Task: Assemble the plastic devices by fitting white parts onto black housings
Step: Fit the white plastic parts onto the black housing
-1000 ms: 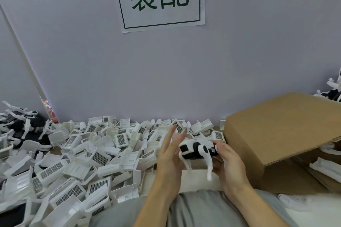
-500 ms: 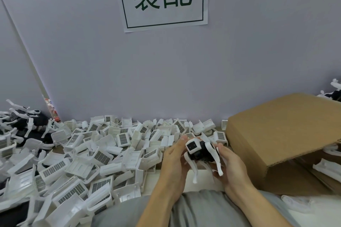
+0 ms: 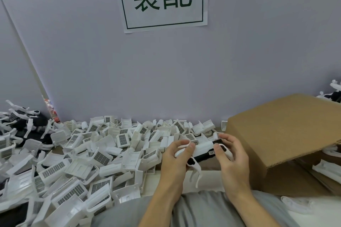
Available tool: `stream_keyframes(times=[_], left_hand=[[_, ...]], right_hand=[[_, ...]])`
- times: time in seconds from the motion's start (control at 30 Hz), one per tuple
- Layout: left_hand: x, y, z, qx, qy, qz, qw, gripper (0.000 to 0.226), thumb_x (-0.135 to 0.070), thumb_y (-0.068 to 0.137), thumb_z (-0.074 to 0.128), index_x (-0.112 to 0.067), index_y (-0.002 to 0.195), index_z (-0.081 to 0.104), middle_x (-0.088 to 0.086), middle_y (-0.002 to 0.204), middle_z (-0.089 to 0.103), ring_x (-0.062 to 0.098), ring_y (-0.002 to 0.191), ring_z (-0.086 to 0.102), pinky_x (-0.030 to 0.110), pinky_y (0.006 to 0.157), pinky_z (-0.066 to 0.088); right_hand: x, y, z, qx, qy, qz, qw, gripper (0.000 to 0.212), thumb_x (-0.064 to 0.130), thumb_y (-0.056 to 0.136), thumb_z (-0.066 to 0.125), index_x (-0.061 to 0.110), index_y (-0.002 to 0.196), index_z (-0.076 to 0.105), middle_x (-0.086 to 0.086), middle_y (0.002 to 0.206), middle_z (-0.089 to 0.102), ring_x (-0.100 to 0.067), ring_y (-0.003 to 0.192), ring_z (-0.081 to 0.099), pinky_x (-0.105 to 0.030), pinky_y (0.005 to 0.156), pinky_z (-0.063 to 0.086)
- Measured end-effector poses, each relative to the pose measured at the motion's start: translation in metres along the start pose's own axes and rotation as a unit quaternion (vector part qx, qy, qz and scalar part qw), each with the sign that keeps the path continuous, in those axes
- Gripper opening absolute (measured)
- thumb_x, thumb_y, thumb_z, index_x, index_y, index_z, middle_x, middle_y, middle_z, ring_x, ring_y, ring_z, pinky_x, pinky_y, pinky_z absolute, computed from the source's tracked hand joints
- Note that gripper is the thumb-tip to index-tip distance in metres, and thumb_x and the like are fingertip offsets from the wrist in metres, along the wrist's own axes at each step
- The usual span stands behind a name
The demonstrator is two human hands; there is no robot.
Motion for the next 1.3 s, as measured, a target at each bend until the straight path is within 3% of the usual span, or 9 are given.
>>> stream_keyframes(times=[0.27,0.37,0.5,0.8,0.9,0.97,1.07,1.17,1.3], left_hand=[[-0.002,0.001,0.005,0.046,-0.06,-0.001,0.997,0.025,-0.031,0.077,0.083,-0.012,0.093,0.078,0.006,0.084,0.073,0.019,0.074,0.069,0.033,0.064,0.054],[-0.007,-0.003,0.016,0.142,-0.06,0.023,0.988,0.039,-0.037,0.079,0.078,-0.014,0.112,0.074,0.009,0.11,0.074,0.023,0.099,0.071,0.032,0.079,0.057],[-0.003,-0.001,0.015,0.129,-0.015,0.026,0.991,0.041,-0.032,0.083,0.074,-0.015,0.12,0.07,0.01,0.117,0.073,0.028,0.109,0.07,0.039,0.087,0.057],[0.015,0.009,-0.017,-0.122,-0.07,-0.106,0.984,0.06,-0.062,0.099,0.04,-0.012,0.101,0.072,0.003,0.077,0.078,0.022,0.081,0.071,0.035,0.069,0.05],[0.014,0.007,-0.016,-0.115,-0.059,-0.121,0.984,0.058,-0.059,0.102,0.036,-0.011,0.099,0.069,0.005,0.067,0.075,0.021,0.064,0.071,0.03,0.055,0.051],[0.014,0.005,-0.011,-0.09,-0.053,-0.133,0.986,0.055,-0.056,0.103,0.038,-0.011,0.096,0.068,0.007,0.065,0.074,0.02,0.055,0.071,0.027,0.048,0.051],[0.017,-0.001,-0.004,-0.033,-0.035,-0.157,0.986,0.061,-0.053,0.103,0.04,-0.002,0.095,0.073,0.013,0.075,0.076,0.023,0.066,0.073,0.03,0.052,0.054],[0.016,-0.003,-0.001,-0.002,-0.027,-0.167,0.986,0.07,-0.05,0.104,0.037,0.01,0.1,0.073,0.026,0.092,0.075,0.036,0.087,0.071,0.047,0.081,0.055],[0.022,0.002,-0.01,-0.039,-0.008,-0.137,0.99,0.052,-0.036,0.106,0.04,0.007,0.095,0.068,0.024,0.089,0.072,0.032,0.068,0.066,0.038,0.064,0.047]], right_hand=[[-0.013,0.007,-0.002,0.0,-0.02,0.038,0.999,0.019,0.017,0.1,0.057,0.028,0.097,0.072,0.02,0.095,0.072,0.001,0.096,0.065,-0.01,0.079,0.049],[-0.03,0.008,-0.005,-0.016,-0.023,0.161,0.987,0.03,0.026,0.103,0.049,0.027,0.091,0.076,-0.001,0.092,0.076,-0.019,0.08,0.069,-0.032,0.065,0.052],[-0.042,0.0,0.009,0.074,0.013,0.286,0.955,0.037,0.032,0.102,0.045,0.008,0.097,0.072,-0.014,0.075,0.074,-0.024,0.056,0.069,-0.024,0.043,0.044],[-0.032,-0.016,0.029,0.251,-0.103,0.247,0.93,0.052,0.038,0.102,0.048,-0.006,0.084,0.069,-0.023,0.087,0.074,-0.039,0.08,0.073,-0.024,0.053,0.043],[-0.024,-0.017,0.028,0.247,-0.179,0.187,0.934,0.037,0.038,0.097,0.06,0.012,0.073,0.07,-0.002,0.078,0.075,-0.02,0.079,0.072,-0.021,0.062,0.045],[-0.025,-0.015,0.028,0.231,-0.177,0.181,0.939,0.008,0.033,0.094,0.067,0.025,0.093,0.07,0.009,0.09,0.076,-0.002,0.082,0.071,-0.014,0.065,0.048],[-0.03,-0.012,0.024,0.209,-0.204,0.199,0.935,0.009,0.029,0.094,0.066,0.026,0.102,0.065,0.002,0.1,0.074,-0.009,0.091,0.07,-0.025,0.08,0.054],[-0.038,-0.012,0.019,0.193,-0.173,0.285,0.923,0.022,0.027,0.095,0.063,0.008,0.099,0.072,-0.006,0.09,0.074,-0.02,0.079,0.07,-0.031,0.067,0.054],[-0.033,-0.014,0.014,0.17,-0.068,0.399,0.899,0.022,0.022,0.093,0.065,0.001,0.099,0.068,-0.012,0.076,0.068,-0.023,0.055,0.066,-0.025,0.042,0.046]])
Point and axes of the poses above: each hand's wrist, its own y-axis towards the middle knuckle, its own z-axis out of the palm, x = y × z, the point moved 6 cm from there along y, towards the middle knuckle
